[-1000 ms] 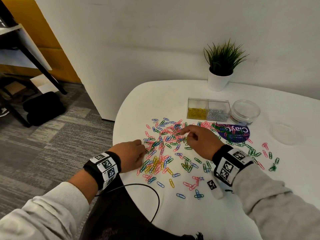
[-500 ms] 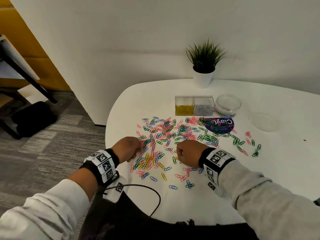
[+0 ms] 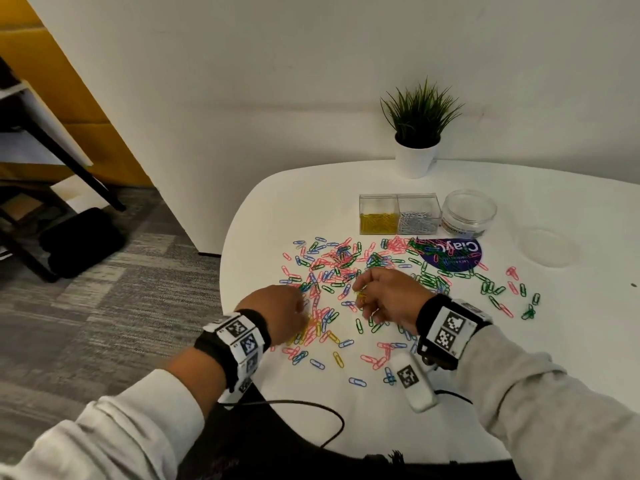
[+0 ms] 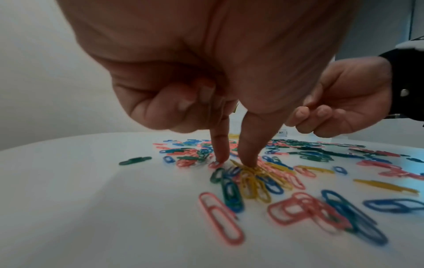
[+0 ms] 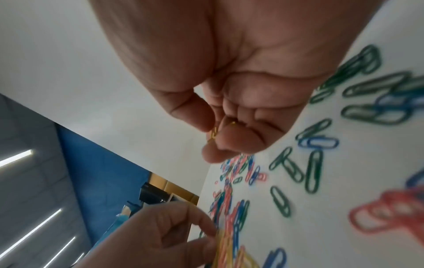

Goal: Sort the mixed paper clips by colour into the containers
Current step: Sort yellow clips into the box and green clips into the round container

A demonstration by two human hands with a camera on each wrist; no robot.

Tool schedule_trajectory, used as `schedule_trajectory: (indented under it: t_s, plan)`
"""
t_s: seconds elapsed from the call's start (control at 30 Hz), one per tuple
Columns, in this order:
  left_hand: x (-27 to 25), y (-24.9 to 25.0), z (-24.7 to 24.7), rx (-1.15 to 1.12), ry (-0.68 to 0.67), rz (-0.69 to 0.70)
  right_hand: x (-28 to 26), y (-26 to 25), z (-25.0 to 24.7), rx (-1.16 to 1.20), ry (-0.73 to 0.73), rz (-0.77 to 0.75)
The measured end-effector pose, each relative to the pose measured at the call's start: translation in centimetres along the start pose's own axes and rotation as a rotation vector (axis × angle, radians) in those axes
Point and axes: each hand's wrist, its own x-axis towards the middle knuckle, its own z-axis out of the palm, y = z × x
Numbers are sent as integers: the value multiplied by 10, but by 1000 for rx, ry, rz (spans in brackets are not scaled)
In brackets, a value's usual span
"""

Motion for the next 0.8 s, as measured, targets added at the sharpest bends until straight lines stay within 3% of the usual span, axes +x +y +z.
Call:
schedule_trajectory:
  t_s: [0.17, 0.3, 0.4, 0.5, 0.63, 0.7, 0.8]
  plan:
    - [10, -6, 0, -1, -22, 10, 5, 0, 22, -282, -103, 9]
    - [13, -23, 2, -140, -34, 15, 9, 2, 29, -138, -109, 50]
    - [9, -32, 2, -275, 42, 40, 9, 3, 30, -101, -92, 71]
    - [6, -30, 1, -255, 83, 99, 11, 3, 34, -524, -85, -33]
    - [2, -18, 0, -35, 46, 102, 7, 4, 50, -1107, -151, -167]
    - [1, -15, -1, 63, 54, 84, 5, 6, 55, -1245, -151, -184]
    - [1, -15, -1, 101, 34, 85, 8, 11, 58, -1230, -137, -176]
